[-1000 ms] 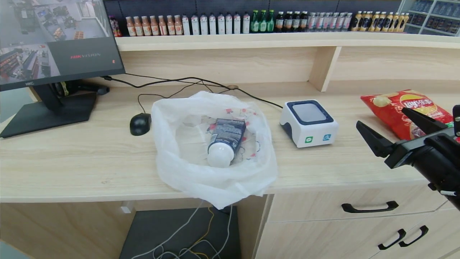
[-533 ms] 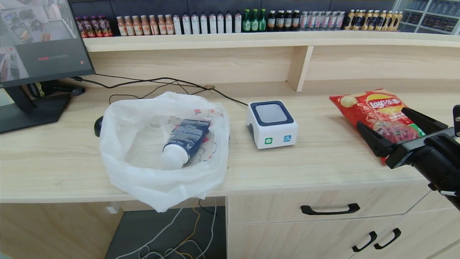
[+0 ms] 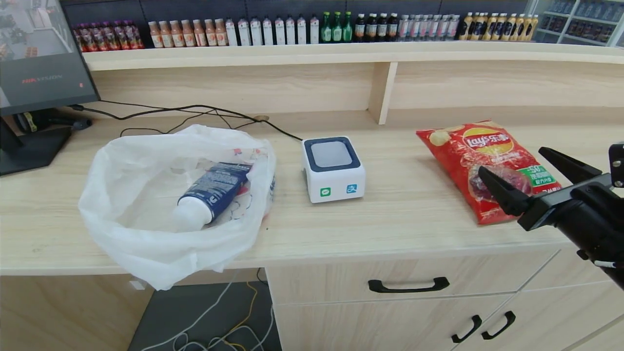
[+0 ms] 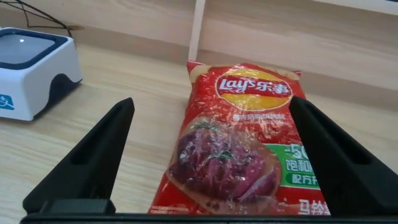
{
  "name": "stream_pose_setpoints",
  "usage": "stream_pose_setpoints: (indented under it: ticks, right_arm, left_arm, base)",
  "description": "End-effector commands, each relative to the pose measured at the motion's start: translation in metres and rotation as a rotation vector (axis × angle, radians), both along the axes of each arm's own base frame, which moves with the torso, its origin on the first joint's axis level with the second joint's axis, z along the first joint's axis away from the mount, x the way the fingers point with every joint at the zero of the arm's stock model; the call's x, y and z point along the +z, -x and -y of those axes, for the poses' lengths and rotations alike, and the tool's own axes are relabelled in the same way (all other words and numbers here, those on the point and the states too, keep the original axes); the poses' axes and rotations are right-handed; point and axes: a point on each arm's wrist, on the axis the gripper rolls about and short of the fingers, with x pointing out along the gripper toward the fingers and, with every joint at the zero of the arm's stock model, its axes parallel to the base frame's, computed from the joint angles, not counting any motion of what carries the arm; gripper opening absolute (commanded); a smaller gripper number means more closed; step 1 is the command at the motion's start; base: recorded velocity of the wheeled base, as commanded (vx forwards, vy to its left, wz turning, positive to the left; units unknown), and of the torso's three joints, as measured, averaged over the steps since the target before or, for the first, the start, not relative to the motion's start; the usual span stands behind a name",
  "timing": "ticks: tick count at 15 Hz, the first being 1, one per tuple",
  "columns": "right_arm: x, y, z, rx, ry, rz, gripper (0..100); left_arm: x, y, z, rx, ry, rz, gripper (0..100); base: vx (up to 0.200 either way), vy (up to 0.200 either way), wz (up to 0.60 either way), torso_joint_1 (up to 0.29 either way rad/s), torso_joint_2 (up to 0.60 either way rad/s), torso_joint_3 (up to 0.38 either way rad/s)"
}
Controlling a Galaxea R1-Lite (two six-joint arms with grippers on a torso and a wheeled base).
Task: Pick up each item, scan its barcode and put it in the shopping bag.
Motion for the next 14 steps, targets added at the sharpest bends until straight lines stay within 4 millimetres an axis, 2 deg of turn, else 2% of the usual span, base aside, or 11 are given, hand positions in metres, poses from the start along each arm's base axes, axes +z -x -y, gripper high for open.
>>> stream_pose_setpoints:
  ticks: [1,14]
  right_arm:
    - [-0.0001,0.0001,0.0,0.0,0.0,0.0,100]
    - [0.0007,0.0078,0.0013,0.009,-0.028,-0.01,100]
  left_arm:
    - [0.0,0.0,0.0,0.001,0.001,0.0,100]
    - [0.0,0.0,0.0,0.001,0.001,0.0,100]
  base:
    - [0.0,0.0,0.0,0.0,0.0,0.0]
    - [0.0,0.0,0.0,0.0,0.0,0.0]
